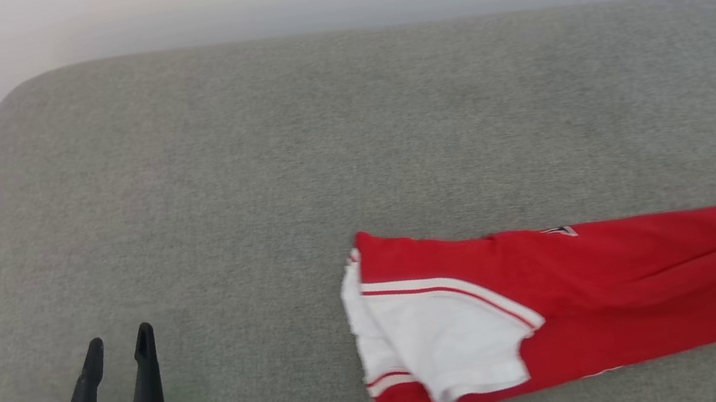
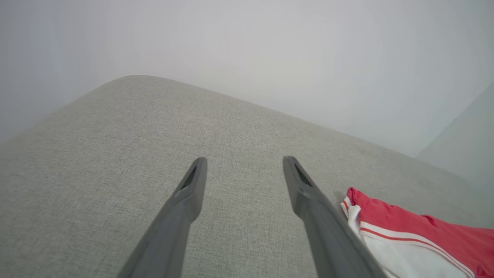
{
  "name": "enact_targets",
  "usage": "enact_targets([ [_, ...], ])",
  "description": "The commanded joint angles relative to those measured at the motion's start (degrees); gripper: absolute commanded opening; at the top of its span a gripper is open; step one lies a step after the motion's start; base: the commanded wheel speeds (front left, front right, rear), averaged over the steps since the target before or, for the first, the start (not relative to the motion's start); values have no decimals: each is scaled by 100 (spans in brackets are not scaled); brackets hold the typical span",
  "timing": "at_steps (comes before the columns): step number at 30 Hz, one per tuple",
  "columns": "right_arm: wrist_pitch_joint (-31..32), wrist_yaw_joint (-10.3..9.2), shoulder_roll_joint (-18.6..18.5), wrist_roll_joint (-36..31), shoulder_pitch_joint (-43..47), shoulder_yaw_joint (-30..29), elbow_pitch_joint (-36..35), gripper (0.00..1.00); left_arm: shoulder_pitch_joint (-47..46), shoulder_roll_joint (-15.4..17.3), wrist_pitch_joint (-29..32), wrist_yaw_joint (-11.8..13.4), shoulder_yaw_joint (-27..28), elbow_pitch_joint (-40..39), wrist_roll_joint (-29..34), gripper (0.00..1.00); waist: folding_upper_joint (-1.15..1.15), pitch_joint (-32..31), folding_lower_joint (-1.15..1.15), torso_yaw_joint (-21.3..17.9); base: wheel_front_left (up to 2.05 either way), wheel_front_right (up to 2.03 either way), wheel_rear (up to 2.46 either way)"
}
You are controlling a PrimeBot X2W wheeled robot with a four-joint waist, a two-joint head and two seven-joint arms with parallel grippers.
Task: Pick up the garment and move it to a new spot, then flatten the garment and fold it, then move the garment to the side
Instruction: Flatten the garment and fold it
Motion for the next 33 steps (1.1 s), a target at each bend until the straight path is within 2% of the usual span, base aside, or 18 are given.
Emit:
enact_targets([
  [1, -63, -2, -58, -72, -100, -53, 55, 0, 73, -57, -32, -51, 86, 23, 63, 100, 0, -30, 0, -53, 0, 0, 0],
  [8, -265, -2, -158, -359, -321, -176, 347, 0, 209, -517, -31, -402, 530, 226, 385, 100, 0, -109, 0, -221, 0, 0, 0],
  [15, -52, -2, -26, -162, -135, -116, -87, 0, 287, -803, -31, -545, 808, 327, 542, 100, 0, -249, 0, -283, 0, 0, 0],
  [21, 412, -1, 407, 378, 192, -20, -1180, 0, 375, -908, -31, -586, 965, 365, 677, 100, 0, -335, 0, -259, 0, 0, 0],
  [25, 660, -1, 755, 463, 356, 215, -1885, 0, 423, -958, -31, -603, 1005, 379, 673, 100, 0, -404, 0, -182, 0, 0, 0],
  [28, 790, -1, 1005, 440, 409, 503, -2215, 0, 422, -1000, -30, -607, 972, 391, 690, 100, 0, -448, 0, -89, 0, 0, 0],
  [33, 796, -1, 1229, 445, 306, 951, -2304, 0, 383, -1004, -30, -607, 883, 411, 651, 100, 0, -478, 0, 85, 0, 0, 0],
])
